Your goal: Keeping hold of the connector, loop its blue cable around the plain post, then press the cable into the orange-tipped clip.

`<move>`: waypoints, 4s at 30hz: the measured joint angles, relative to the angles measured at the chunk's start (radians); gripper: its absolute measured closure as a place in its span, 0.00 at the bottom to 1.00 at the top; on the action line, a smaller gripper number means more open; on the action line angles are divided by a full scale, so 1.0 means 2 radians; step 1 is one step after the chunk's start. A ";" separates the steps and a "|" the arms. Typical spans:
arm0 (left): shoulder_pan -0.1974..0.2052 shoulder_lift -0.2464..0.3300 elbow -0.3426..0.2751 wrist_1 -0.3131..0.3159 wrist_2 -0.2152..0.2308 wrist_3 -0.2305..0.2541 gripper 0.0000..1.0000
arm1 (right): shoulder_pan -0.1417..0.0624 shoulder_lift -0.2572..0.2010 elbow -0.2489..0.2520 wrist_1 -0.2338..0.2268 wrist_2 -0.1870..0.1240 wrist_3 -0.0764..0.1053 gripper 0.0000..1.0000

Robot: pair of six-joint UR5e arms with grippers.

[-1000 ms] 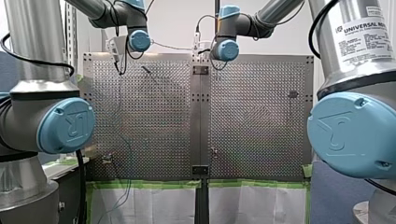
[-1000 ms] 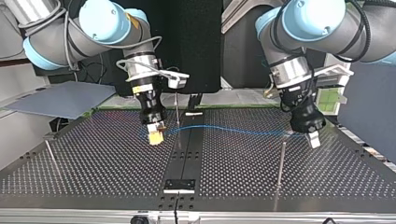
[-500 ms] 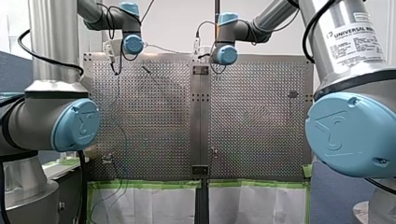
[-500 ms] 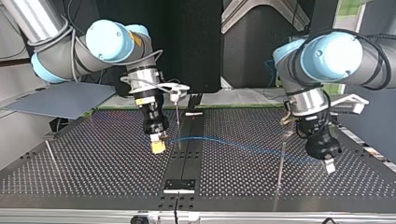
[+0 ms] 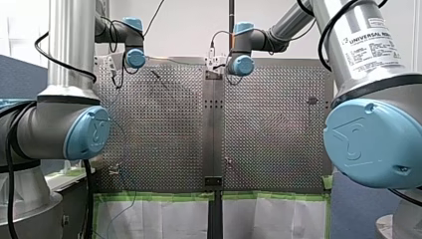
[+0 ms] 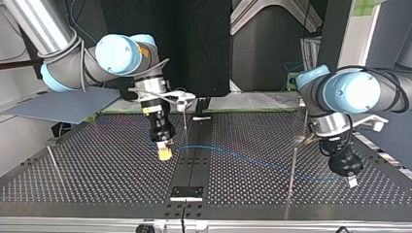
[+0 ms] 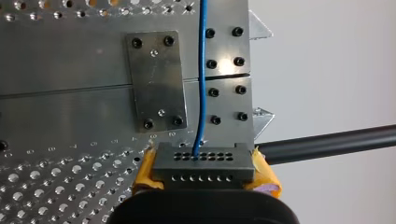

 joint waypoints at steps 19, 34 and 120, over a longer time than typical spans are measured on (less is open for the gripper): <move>0.006 -0.050 -0.002 -0.003 0.045 -0.011 1.00 | -0.009 0.014 0.000 -0.001 -0.001 0.000 1.00; 0.005 -0.091 -0.004 0.001 0.056 -0.012 1.00 | -0.009 0.029 0.000 -0.001 0.000 -0.002 1.00; 0.013 -0.103 -0.049 0.069 0.094 -0.101 0.00 | 0.057 0.356 0.028 -0.093 0.096 0.018 1.00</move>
